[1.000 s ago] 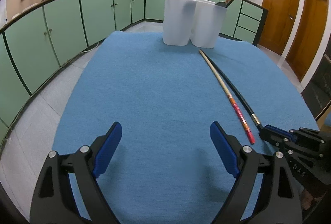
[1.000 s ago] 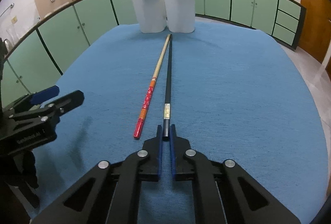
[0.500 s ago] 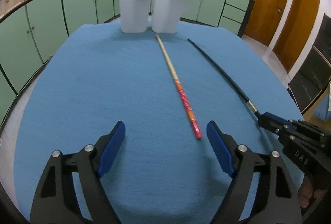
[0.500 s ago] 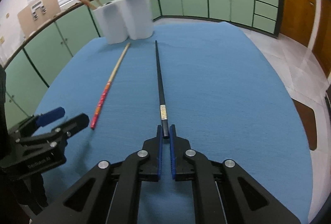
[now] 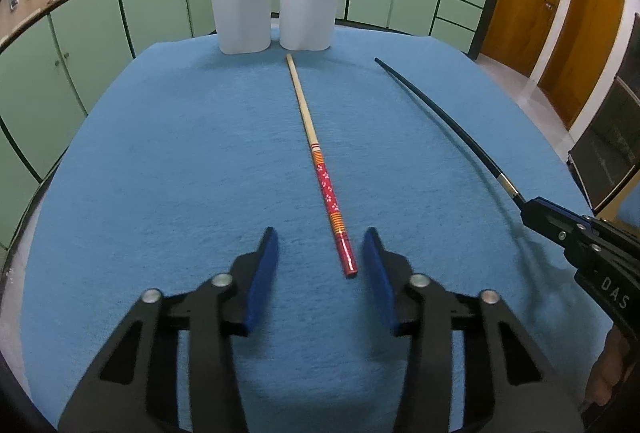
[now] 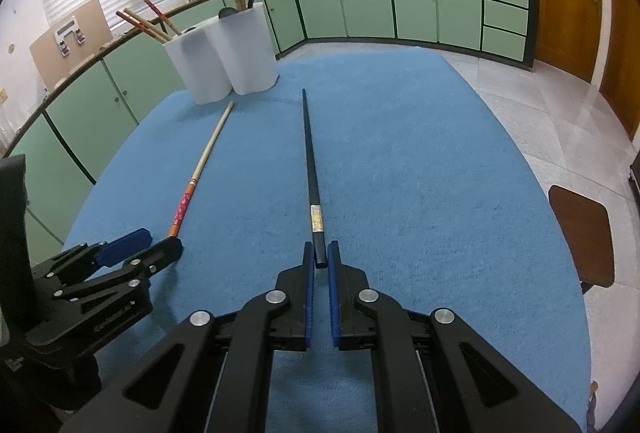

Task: Organize utensils
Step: 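Close the left tool on the last red-patterned chopstick while the right tool holds the black one, then carry both chopsticks over the white holder and lower them in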

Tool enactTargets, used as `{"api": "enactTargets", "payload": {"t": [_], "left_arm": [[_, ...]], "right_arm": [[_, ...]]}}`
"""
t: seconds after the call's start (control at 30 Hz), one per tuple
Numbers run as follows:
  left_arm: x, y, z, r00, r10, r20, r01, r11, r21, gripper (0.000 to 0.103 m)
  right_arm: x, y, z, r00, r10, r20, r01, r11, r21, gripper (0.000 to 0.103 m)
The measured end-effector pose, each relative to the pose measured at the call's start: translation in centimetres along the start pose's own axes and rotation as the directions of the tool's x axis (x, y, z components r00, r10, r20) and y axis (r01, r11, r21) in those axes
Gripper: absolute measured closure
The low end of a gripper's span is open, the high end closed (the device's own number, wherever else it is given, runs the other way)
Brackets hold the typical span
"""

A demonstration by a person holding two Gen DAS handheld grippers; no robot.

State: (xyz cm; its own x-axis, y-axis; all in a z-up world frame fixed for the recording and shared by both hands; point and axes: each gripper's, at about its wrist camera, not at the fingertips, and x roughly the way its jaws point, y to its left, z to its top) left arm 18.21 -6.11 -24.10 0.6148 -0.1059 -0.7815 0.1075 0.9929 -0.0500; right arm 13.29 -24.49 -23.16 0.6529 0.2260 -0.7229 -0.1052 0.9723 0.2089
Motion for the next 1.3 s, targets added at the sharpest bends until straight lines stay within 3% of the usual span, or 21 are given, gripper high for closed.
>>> {"api": "enactTargets", "payload": {"t": [0.17, 0.43, 0.73, 1.3], "left_arm": [[-0.3, -0.2, -0.1, 1.0, 0.004, 0.004, -0.004, 1.0, -0.006, 0.097], [-1.3, 0.2, -0.1, 1.0, -0.014, 0.009, 0.014, 1.0, -0.026, 0.098], [-6.4, 0.5, 1.4, 0.991, -0.006, 0.132, 0.003, 1.0, 0.022, 0.098], [-14.3, 1.4, 6.8, 0.937, -0.042, 0.346, 0.026, 0.998, 0.051, 0.098]], "right_arm": [[-0.1, -0.1, -0.1, 1.0, 0.004, 0.003, -0.004, 1.0, 0.001, 0.096], [-1.1, 0.6, 0.2, 1.0, -0.003, 0.023, 0.004, 1.0, -0.028, 0.097], [-3.5, 1.8, 1.5, 0.997, -0.003, 0.079, 0.008, 0.997, -0.073, 0.097], [-9.1, 4.1, 7.7, 0.978, 0.055, 0.201, -0.026, 0.989, -0.143, 0.097]]}}
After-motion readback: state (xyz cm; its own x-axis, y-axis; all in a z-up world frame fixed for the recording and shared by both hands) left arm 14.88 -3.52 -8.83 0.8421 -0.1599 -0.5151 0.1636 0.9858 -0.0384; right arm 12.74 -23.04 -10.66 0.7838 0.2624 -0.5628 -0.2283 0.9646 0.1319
